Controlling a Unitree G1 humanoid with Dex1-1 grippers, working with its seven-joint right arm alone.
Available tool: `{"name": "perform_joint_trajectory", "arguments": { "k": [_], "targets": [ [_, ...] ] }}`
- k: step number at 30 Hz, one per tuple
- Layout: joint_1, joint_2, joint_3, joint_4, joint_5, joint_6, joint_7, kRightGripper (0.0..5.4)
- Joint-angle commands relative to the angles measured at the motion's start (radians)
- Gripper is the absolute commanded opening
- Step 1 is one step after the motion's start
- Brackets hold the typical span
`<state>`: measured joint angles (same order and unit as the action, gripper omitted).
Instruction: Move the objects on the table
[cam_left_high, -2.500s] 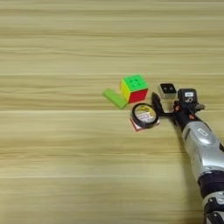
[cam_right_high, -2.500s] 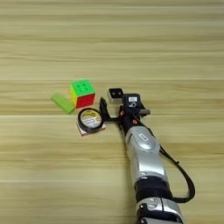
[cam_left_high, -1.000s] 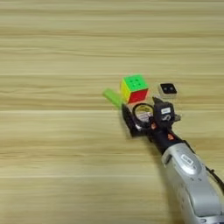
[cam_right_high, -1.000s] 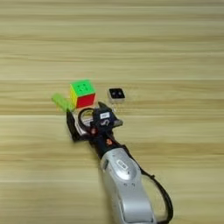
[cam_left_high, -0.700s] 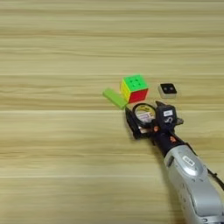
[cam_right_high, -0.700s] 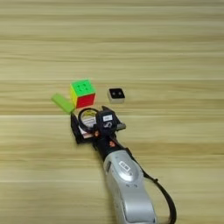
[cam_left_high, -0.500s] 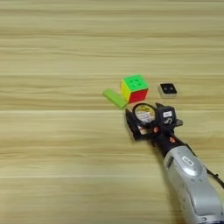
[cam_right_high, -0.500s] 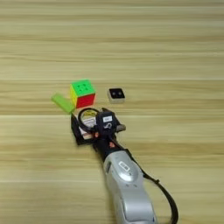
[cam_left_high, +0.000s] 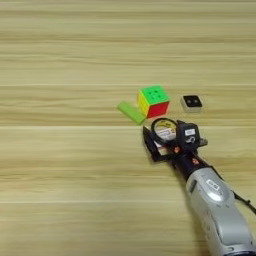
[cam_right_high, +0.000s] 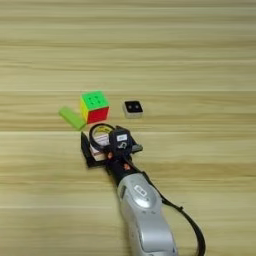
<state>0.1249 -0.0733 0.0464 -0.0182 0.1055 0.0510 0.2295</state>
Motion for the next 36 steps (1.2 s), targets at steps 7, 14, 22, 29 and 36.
{"name": "perform_joint_trajectory", "arguments": {
  "k": [7,14,22,29,36],
  "targets": [
    [-0.056,0.000,-0.011,-0.025,0.008,-0.036,0.006,5.06],
    [-0.059,0.002,-0.011,-0.020,0.009,-0.038,0.009,4.19],
    [-0.058,0.005,-0.011,-0.018,0.006,-0.039,0.013,4.04],
    [-0.065,-0.007,-0.004,-0.086,-0.008,-0.030,0.014,4.04],
    [-0.071,-0.009,0.030,-0.153,-0.014,-0.004,0.023,4.04]
  ]
}}
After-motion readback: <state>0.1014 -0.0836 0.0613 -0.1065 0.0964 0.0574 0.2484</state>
